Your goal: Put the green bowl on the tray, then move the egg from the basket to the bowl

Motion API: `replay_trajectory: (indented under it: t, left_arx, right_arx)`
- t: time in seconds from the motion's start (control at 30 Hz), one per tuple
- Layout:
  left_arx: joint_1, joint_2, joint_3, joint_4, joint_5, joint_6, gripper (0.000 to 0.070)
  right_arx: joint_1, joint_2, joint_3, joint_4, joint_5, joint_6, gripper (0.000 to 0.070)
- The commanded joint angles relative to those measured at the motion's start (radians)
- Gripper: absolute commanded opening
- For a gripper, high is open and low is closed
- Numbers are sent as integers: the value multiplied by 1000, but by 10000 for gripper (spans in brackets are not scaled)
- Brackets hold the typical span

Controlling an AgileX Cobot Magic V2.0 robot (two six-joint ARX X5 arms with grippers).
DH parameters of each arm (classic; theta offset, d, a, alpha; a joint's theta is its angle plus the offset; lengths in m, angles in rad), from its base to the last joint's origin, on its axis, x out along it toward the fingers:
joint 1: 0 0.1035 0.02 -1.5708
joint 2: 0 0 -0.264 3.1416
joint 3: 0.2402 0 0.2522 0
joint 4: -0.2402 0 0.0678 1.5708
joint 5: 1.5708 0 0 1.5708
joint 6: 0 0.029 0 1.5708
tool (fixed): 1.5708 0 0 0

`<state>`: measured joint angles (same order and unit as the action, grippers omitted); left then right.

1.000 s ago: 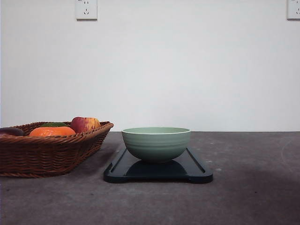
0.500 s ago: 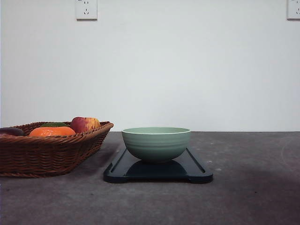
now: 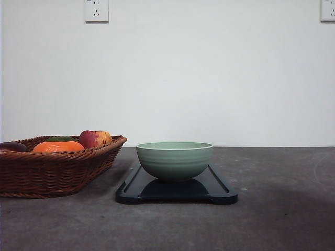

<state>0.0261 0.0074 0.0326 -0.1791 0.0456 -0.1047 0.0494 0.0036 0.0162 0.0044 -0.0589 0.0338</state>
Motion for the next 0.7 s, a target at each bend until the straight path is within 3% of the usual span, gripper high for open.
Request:
replay_trajectory:
  t: [0.0,0.67]
  left_arx:
    - [1,1,-19,-8,-2,7,0]
    - [1,1,-19,-8,-2,7,0]
  right_arx:
    - [0,0,-4,11,1,10,17]
    - [0,0,-4,11,1,11,17]
